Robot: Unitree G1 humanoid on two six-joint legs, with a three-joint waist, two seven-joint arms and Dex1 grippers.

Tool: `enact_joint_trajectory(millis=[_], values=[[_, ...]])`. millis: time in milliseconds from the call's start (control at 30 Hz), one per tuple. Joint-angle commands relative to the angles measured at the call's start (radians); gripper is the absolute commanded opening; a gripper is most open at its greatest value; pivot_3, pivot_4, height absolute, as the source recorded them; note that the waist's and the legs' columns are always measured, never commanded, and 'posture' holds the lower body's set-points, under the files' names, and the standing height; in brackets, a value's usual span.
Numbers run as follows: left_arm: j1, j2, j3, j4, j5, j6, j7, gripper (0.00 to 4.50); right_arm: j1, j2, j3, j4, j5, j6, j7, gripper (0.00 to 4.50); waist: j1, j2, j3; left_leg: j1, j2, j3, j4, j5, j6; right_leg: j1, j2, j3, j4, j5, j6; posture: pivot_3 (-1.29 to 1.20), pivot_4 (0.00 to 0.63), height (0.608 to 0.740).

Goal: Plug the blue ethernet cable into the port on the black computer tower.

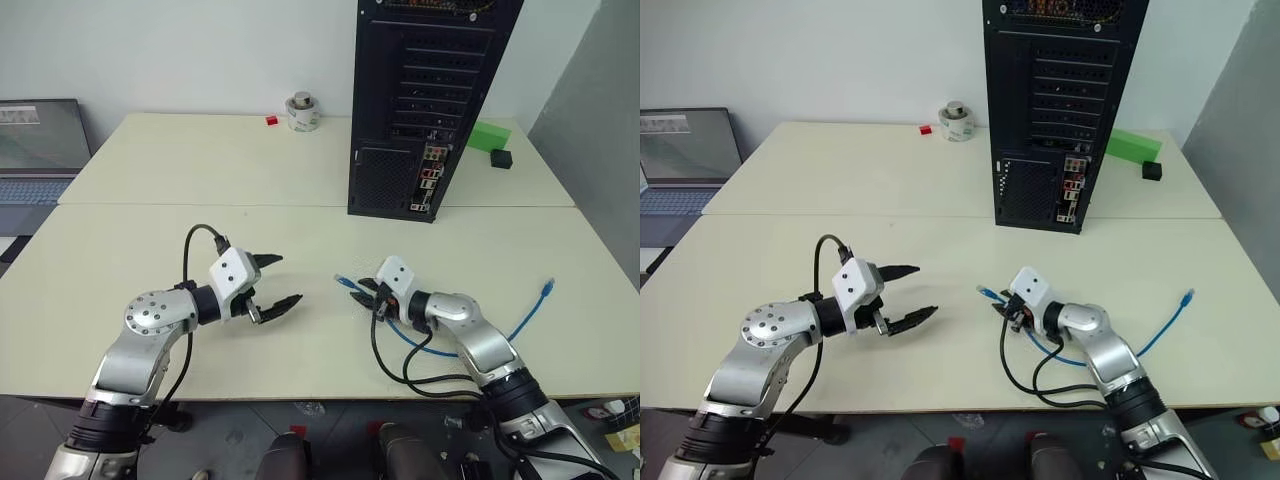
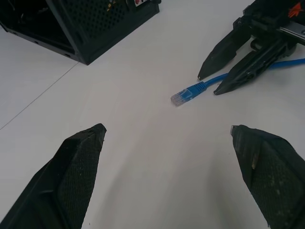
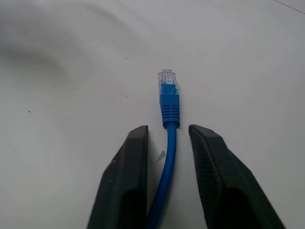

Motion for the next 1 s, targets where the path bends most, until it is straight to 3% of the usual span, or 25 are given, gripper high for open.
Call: enact_joint_trajectory(millis=[33, 100, 567, 933, 1000], values=[[-0.028, -0.002, -0.008, 0.004, 0.002, -0.013, -0.003, 4.5, -0.006, -0.022, 0.0, -0.011, -0.032, -0.003, 0.001, 0.56, 0.0, 0.0, 0.0, 0.0, 0.0, 0.0, 0.0, 0.0, 0.0, 0.0, 0.0, 0.0, 0.0, 0.0, 0.0, 0.0, 0.15, 0.74], [-0.034, -0.001, -0.01, 0.014, 0.0, -0.017, -0.007, 4.5, -0.003, -0.029, 0.001, -0.027, -0.034, -0.004, 0.009, 0.06, 0.0, 0.0, 0.0, 0.0, 0.0, 0.0, 0.0, 0.0, 0.0, 0.0, 0.0, 0.0, 0.0, 0.0, 0.0, 0.0, 0.15, 0.74], [-0.127, 0.005, -0.123, 0.059, -0.045, -0.01, -0.24, 4.5, -0.006, -0.184, 0.025, -0.315, 0.04, 0.04, 0.258, 0.06, 0.0, 0.0, 0.0, 0.0, 0.0, 0.0, 0.0, 0.0, 0.0, 0.0, 0.0, 0.0, 0.0, 0.0, 0.0, 0.0, 0.15, 0.74], [-0.198, -0.05, -0.187, 0.099, -0.042, -0.012, -0.3, 4.5, -0.01, -0.252, 0.044, -0.4, 0.032, 0.071, 0.324, 0.06, 0.0, 0.0, 0.0, 0.0, 0.0, 0.0, 0.0, 0.0, 0.0, 0.0, 0.001, -0.001, 0.0, 0.0, 0.0, 0.0, 0.15, 0.74], [-0.204, -0.051, -0.194, 0.103, -0.044, -0.014, -0.311, 4.11, -0.011, -0.256, 0.044, -0.406, 0.032, 0.074, 0.324, 0.0, 0.0, 0.0, 0.0, 0.0, 0.0, 0.0, 0.0, 0.0, 0.0, 0.0, 0.001, -0.001, 0.0, 0.0, 0.0, 0.0, 0.15, 0.74]])
